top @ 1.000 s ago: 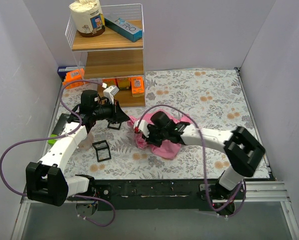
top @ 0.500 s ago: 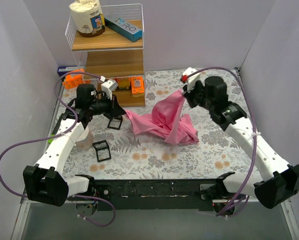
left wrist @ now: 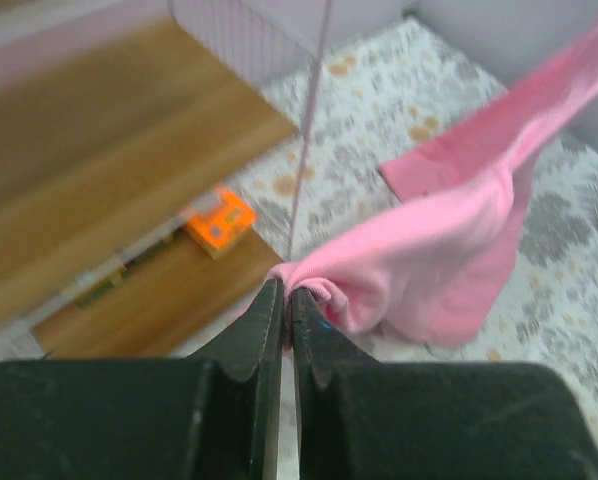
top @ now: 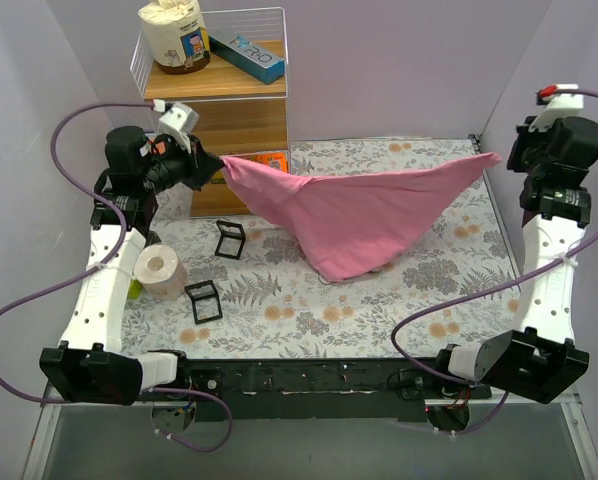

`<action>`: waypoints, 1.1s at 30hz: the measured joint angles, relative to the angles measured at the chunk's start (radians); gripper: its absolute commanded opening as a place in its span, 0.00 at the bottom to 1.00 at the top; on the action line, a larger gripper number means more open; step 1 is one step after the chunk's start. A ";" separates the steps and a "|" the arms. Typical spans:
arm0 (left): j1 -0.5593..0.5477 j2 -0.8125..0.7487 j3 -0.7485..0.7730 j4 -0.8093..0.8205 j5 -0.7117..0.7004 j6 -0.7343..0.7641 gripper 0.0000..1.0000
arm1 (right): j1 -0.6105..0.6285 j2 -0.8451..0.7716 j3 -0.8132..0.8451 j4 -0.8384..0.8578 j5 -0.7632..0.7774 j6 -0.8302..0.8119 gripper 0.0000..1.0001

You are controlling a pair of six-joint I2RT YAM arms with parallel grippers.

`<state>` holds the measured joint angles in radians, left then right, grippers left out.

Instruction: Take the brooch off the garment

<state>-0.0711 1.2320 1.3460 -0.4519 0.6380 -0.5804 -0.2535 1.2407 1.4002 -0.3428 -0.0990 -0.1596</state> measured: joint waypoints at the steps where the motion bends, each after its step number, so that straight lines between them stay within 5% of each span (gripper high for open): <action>1: 0.000 0.008 0.043 0.017 -0.008 -0.005 0.00 | -0.029 0.016 0.036 0.002 -0.006 0.017 0.01; 9: 0.018 0.107 0.400 0.090 -0.042 -0.050 0.00 | -0.108 0.063 0.264 0.050 -0.071 0.113 0.01; 13: 0.018 0.116 0.442 0.100 -0.012 -0.057 0.00 | -0.108 0.042 0.256 0.098 -0.151 0.140 0.02; 15: 0.018 0.098 0.395 0.104 0.006 -0.061 0.00 | -0.108 0.013 0.187 0.128 -0.250 0.129 0.25; 18: 0.020 0.049 0.269 0.101 0.026 -0.063 0.00 | -0.083 -0.038 0.040 0.121 -0.395 0.046 0.41; 26: 0.022 -0.003 0.060 0.072 0.045 -0.092 0.00 | 0.411 -0.055 -0.309 0.006 -0.434 -0.443 0.44; 33: 0.022 -0.009 0.061 0.088 0.071 -0.138 0.00 | 0.630 0.288 -0.196 0.034 -0.413 -0.557 0.41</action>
<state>-0.0490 1.2232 1.4071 -0.3641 0.7086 -0.7189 0.3763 1.5288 1.2037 -0.3084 -0.5117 -0.7162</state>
